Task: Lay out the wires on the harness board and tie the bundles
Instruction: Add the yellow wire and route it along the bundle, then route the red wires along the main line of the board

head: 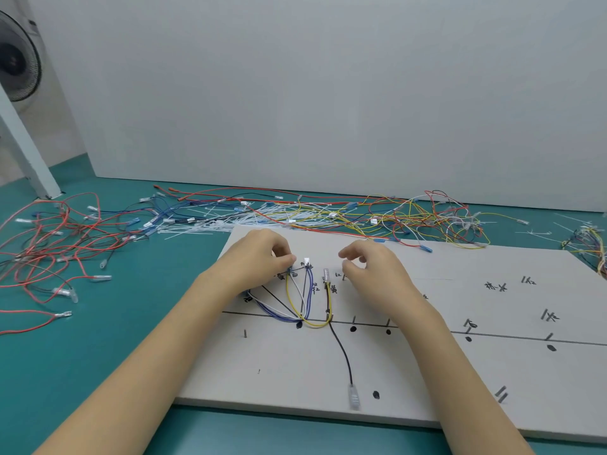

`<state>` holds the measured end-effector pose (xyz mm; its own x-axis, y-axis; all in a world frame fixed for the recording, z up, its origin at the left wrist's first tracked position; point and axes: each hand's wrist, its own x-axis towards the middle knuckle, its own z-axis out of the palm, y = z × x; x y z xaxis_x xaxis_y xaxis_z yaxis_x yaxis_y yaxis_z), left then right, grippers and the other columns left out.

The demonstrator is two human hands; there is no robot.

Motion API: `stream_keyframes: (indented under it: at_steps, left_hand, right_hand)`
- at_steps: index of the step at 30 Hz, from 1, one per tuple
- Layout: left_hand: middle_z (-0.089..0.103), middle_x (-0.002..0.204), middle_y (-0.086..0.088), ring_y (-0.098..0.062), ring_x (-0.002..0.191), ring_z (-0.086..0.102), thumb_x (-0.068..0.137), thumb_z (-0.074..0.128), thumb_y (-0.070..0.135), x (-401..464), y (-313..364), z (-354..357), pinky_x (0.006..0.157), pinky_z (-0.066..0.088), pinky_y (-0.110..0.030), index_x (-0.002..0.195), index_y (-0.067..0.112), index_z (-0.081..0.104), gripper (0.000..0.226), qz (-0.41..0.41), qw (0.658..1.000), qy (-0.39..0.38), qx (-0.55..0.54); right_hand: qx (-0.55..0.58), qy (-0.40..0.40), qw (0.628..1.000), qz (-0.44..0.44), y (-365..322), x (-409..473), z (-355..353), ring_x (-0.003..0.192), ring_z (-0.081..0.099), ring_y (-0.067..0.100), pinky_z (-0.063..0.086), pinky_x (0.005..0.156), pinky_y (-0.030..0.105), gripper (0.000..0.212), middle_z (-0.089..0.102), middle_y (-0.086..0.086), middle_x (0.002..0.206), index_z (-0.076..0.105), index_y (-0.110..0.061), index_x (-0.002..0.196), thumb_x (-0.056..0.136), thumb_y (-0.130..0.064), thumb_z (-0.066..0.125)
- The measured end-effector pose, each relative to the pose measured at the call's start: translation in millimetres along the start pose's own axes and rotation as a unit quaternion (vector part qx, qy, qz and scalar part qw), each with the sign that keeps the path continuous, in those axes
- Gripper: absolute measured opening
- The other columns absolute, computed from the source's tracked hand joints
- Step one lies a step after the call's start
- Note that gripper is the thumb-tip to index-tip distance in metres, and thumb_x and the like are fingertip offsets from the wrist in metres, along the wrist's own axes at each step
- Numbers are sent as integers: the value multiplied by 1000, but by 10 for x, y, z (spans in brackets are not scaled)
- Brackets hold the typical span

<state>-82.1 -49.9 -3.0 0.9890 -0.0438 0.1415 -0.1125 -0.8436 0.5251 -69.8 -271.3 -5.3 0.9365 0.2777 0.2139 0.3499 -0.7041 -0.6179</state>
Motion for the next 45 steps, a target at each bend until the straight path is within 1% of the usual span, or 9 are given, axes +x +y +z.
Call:
stream_keyframes:
  at_steps: [5,11,17,23,30,32,36,41,45]
  left_hand:
    - [65,74,18,0,70,57,88,64,31,19,-30,23,65,48,-27,74,29,69,15,0,1000,-1,0]
    - [65,80,17,-1,73,57,89,63,31,29,-46,38,65,48,-27,78,28,70,14,2,1000,0,-1]
    - [65,82,15,-2,73,58,90,62,30,27,-49,48,64,46,-26,81,25,70,13,4,1000,4,-6]
    - [67,83,14,-2,74,59,89,62,30,30,-53,47,66,49,-26,81,24,71,13,-1,1000,4,-12]
    - [66,81,13,-2,71,58,89,62,29,30,-56,52,62,44,-24,79,24,70,13,-2,1000,3,-11]
    - [67,81,12,-2,71,58,89,62,29,29,-53,51,63,44,-24,79,25,70,13,-5,1000,2,-14]
    - [66,82,13,-3,72,58,89,62,29,28,-50,48,62,44,-24,79,25,70,13,-5,1000,4,-18]
    - [66,83,15,-3,71,58,88,60,27,31,-61,41,64,45,-25,79,29,67,11,-6,999,15,-36]
    - [63,90,15,-5,76,57,92,59,33,37,-77,19,65,46,-26,95,31,64,6,-16,997,46,-63]
  right_hand:
    - [-47,-25,999,-2,-36,78,-60,119,48,12,42,96,33,31,59,-5,124,61,-21,119,93,-16,47]
    - [-112,-75,991,12,-99,380,-47,123,48,23,44,98,40,36,53,3,136,51,-19,132,98,-21,39]
    - [-195,-93,975,44,3,611,139,128,34,32,33,98,43,41,47,12,138,42,-12,132,93,-6,31]
    - [-262,-27,965,17,79,677,268,124,32,30,31,95,43,35,52,8,131,52,-10,123,94,-6,33]
    - [-228,37,973,-26,116,685,282,115,40,28,39,84,37,22,57,8,116,65,-12,108,96,-12,46]
    - [-179,46,982,-34,106,682,273,112,42,27,41,84,37,20,59,8,110,65,-10,103,96,-12,46]
    - [84,71,994,-16,-34,675,180,93,53,23,40,76,31,11,60,1,91,60,-10,95,96,-13,50]
    - [321,103,941,-18,-306,578,-14,79,58,21,50,85,44,12,64,12,86,59,-12,82,94,-12,56]
    - [438,100,893,-13,-430,491,-106,79,63,19,53,85,36,15,67,12,84,61,-5,85,94,-16,60]
